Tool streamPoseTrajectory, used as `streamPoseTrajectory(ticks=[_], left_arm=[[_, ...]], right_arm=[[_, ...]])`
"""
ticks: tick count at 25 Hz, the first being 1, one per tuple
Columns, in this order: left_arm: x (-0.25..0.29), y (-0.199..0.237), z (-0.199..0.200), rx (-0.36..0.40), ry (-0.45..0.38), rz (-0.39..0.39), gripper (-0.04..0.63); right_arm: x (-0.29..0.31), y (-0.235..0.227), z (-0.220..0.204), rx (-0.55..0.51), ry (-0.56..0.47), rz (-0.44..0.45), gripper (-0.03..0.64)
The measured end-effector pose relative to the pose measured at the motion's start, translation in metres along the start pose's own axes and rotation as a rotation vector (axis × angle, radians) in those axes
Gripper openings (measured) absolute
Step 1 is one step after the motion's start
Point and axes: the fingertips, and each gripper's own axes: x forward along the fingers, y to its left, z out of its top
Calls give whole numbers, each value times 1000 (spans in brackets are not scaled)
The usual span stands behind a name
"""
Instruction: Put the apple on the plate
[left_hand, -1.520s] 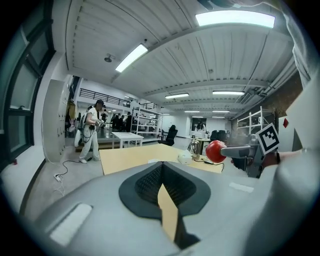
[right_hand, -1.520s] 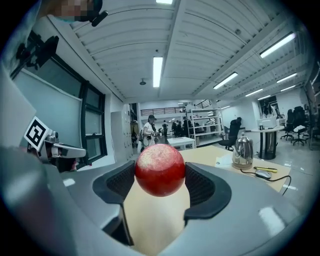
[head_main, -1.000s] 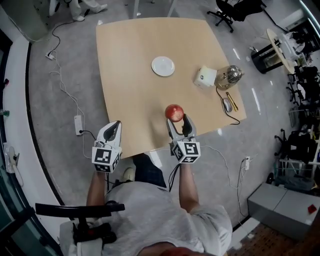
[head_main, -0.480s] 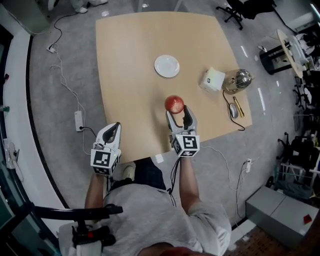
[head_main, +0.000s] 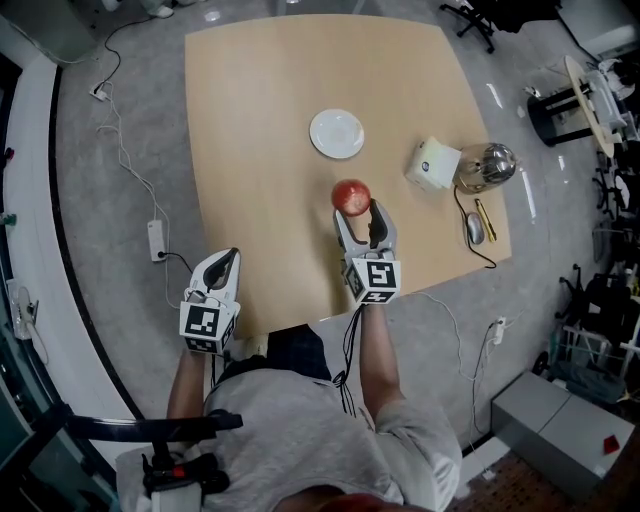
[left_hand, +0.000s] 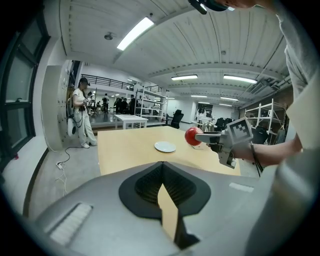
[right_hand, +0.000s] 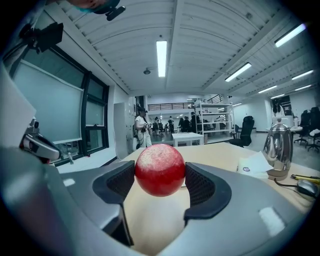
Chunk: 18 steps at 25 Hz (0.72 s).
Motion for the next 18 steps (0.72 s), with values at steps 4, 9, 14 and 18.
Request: streamPoseTrajectory(ticks=[4,9,14,18], left_arm=[[16,4,-1,-8,10,-8,20],[31,4,-10,-17,30,-17,20],[40,7,-13,-32,51,-12,20],[47,10,-20,-41,60,-12,20]], right_arm=[[20,-10,-3,-1,1,-3,322],[45,-22,-7,-6,-1,-1,322],[65,-33,-11,-2,8,3,322],[81,-38,-16,-11,18,9,322]])
